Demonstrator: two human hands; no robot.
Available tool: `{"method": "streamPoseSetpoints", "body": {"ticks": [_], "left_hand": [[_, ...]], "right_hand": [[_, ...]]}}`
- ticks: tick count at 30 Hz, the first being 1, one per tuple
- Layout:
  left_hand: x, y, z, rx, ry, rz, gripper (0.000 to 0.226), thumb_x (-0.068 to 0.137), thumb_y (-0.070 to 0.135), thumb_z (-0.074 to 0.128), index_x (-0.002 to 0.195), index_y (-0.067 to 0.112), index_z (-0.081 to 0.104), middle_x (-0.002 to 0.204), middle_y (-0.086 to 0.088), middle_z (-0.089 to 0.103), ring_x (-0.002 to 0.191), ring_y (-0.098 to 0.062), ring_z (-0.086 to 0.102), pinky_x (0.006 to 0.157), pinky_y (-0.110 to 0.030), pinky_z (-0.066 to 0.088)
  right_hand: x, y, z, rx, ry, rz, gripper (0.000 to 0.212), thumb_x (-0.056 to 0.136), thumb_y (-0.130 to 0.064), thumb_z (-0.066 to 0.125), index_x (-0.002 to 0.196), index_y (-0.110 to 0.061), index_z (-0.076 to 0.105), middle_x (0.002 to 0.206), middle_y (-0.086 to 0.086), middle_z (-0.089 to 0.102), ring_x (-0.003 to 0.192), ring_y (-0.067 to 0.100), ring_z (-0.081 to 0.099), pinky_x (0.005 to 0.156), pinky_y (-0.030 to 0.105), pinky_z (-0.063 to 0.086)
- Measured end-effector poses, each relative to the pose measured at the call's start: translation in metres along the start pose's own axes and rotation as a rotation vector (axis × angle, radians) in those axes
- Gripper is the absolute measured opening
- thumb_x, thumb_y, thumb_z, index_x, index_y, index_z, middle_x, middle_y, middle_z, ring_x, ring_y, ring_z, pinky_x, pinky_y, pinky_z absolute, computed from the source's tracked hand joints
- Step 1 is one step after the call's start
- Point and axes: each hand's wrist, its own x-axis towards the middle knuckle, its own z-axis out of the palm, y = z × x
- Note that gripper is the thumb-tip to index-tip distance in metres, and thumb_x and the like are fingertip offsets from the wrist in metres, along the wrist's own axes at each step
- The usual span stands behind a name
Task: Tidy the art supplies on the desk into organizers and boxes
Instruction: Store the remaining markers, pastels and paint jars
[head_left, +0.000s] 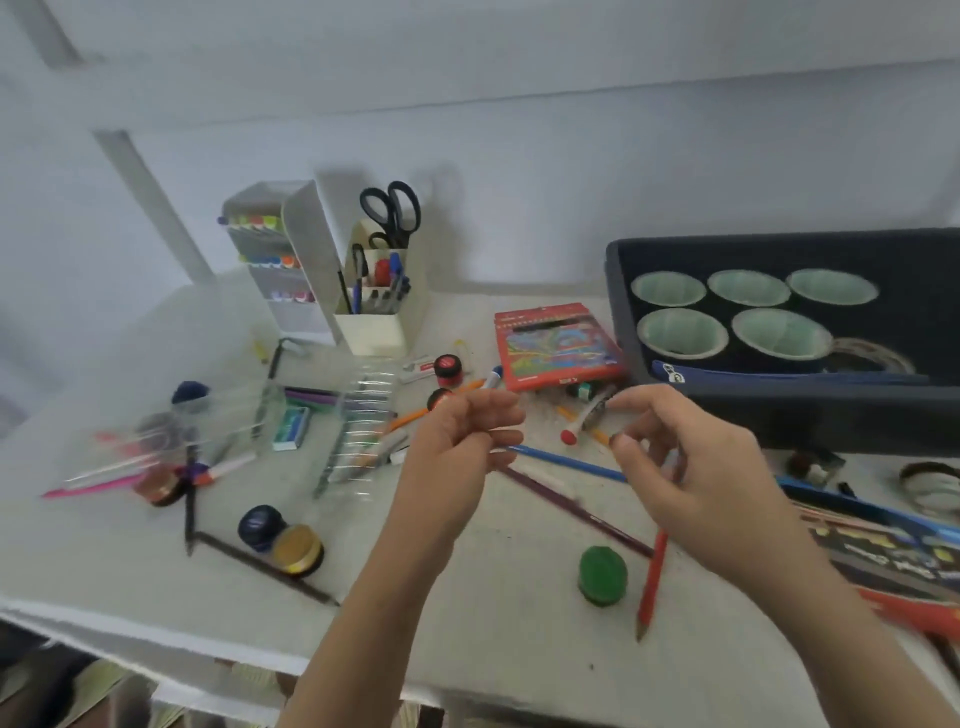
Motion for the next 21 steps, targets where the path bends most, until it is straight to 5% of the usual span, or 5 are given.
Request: {"method": "streamPoseSetpoints", "body": {"ticks": [5,11,15,18,21], "left_hand": [[0.033,0.013,-0.09,0.066,0.027,0.005,0.048,0.086,-0.017,0.032,0.093,0.015,0.067,0.082,0.003,0.073,0.075,-0.007,0.069,0.064,-0.017,0.055],[0.056,0.001,-0.186,0.069,0.169,0.052,0.04,0.088,-0.014,0.04,0.093,0.016,0.066,0.08,0.008,0.073,0.075,-0.005,0.067,0.063,-0.014,0.053],[0.068,-0.021,-0.232,0.142,0.222,0.042,0.036,0.087,-0.011,0.047,0.095,0.017,0.067,0.085,0.007,0.072,0.083,-0.006,0.067,0.069,-0.015,0.051],[0.078,-0.031,-0.263,0.323,0.218,0.123,0.036,0.085,-0.008,0.053,0.095,0.025,0.064,0.09,0.012,0.069,0.084,0.005,0.062,0.074,-0.01,0.049],[0.091,-0.04,-0.294,0.663,0.084,0.175,0.044,0.08,0.01,0.067,0.115,0.034,0.054,0.112,0.025,0.054,0.101,0.009,0.049,0.092,-0.019,0.038]], "right_hand": [[0.04,-0.042,0.069,0.048,0.026,0.028,0.021,0.081,-0.039,0.052,0.102,-0.043,0.051,0.081,-0.026,0.058,0.068,0.003,0.056,0.059,0.024,0.047],[0.071,-0.069,0.153,-0.053,-0.095,0.161,0.016,0.088,-0.036,0.055,0.104,-0.034,0.053,0.08,-0.017,0.058,0.064,0.003,0.053,0.058,0.021,0.043],[0.083,-0.078,0.197,-0.15,-0.158,0.329,0.016,0.09,-0.043,0.052,0.097,-0.029,0.054,0.086,-0.013,0.057,0.075,0.006,0.053,0.062,0.028,0.046],[0.087,-0.084,0.218,-0.248,-0.104,0.387,0.02,0.089,-0.046,0.052,0.092,-0.027,0.052,0.086,-0.009,0.051,0.073,0.006,0.048,0.053,0.023,0.035],[0.092,-0.085,0.222,-0.277,-0.068,0.415,0.014,0.09,-0.039,0.054,0.088,-0.025,0.053,0.082,-0.01,0.049,0.069,0.003,0.045,0.05,0.02,0.03]]}}
